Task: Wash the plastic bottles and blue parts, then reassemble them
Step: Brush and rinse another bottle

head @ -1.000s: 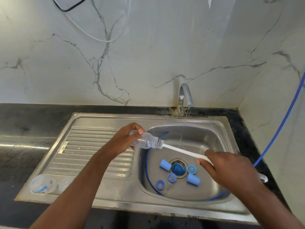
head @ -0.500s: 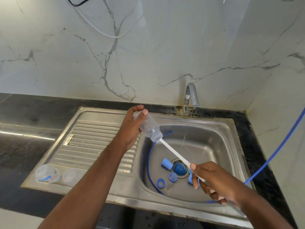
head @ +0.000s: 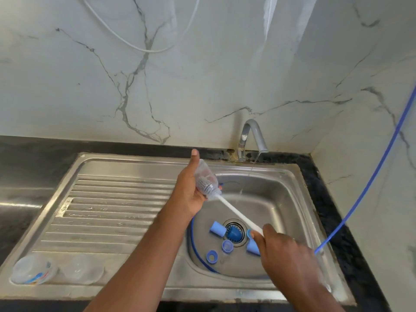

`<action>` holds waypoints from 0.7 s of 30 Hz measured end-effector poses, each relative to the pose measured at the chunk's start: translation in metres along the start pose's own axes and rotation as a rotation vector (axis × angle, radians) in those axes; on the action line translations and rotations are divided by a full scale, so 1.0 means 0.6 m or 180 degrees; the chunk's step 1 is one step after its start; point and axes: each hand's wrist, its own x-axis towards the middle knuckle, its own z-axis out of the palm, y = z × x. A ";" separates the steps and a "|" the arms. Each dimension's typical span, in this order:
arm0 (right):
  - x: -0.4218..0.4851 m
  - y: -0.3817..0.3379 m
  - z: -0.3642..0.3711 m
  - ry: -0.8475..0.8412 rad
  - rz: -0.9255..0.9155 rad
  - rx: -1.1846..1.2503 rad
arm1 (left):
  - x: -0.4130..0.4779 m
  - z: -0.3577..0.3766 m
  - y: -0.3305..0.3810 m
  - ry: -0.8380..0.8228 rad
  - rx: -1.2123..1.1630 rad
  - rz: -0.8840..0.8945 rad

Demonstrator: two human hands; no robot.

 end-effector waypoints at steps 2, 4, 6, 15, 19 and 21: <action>-0.003 -0.013 -0.004 -0.0398 0.0168 0.1337 | 0.006 0.013 -0.010 -0.0207 -0.0056 0.0042; -0.003 -0.014 -0.020 -0.1594 0.0590 0.3679 | 0.010 0.017 -0.017 -0.0543 -0.0437 -0.0101; -0.011 -0.007 -0.041 -0.2434 0.0850 0.4753 | 0.014 0.015 -0.019 -0.0816 -0.0856 -0.0236; -0.011 -0.033 -0.019 -0.0275 0.0398 0.2042 | 0.027 0.016 -0.016 -0.0459 -0.0487 -0.0052; -0.010 -0.002 -0.023 -0.2131 0.0564 0.4293 | 0.015 0.015 -0.020 -0.0291 -0.0886 -0.0315; -0.013 0.008 -0.021 -0.2819 0.0559 0.4849 | -0.001 0.021 -0.021 -0.0395 -0.1085 -0.0365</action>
